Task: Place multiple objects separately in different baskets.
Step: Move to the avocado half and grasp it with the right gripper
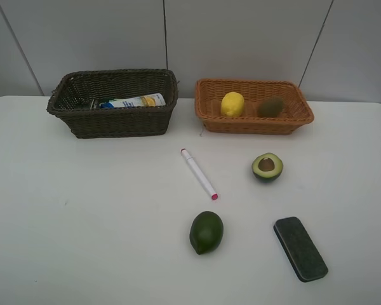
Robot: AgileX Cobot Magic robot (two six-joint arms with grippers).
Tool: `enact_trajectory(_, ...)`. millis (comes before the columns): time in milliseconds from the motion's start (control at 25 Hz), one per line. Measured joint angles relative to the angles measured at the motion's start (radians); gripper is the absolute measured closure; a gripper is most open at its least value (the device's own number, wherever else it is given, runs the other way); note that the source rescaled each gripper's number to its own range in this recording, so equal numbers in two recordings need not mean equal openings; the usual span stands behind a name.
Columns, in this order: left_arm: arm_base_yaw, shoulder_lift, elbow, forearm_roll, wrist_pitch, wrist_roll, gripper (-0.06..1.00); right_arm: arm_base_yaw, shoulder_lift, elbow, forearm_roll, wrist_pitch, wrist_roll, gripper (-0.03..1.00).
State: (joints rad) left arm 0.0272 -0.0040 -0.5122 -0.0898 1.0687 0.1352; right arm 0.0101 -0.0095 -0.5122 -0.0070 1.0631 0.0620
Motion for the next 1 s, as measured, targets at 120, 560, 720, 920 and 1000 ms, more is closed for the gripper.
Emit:
enact_trajectory(120, 0.0, -0.001, 0.0, 0.0, -0.001, -0.003, -0.05, 0.0, 0.0, 0.0, 0.0, 0.0, 0.0, -0.03)
enact_trajectory(560, 0.0, -0.002, 0.0, 0.0, -0.001, -0.011, -0.05, 0.0, 0.0, 0.0, 0.0, 0.0, 0.0, -0.03)
enact_trajectory(720, 0.0, -0.003, 0.0, 0.0, -0.001, -0.011, -0.05, 0.0, 0.003, 0.0, 0.007, 0.0, 0.0, -0.03)
enact_trajectory(920, 0.0, -0.003, 0.0, 0.0, -0.001, -0.011, -0.05, 0.0, 0.168, -0.008, 0.007, -0.013, 0.007, -0.03)
enact_trajectory(1000, 0.0, -0.003, 0.0, 0.0, -0.001, -0.011, -0.05, 0.0, 0.29, -0.027, 0.007, -0.061, 0.015, -0.03)
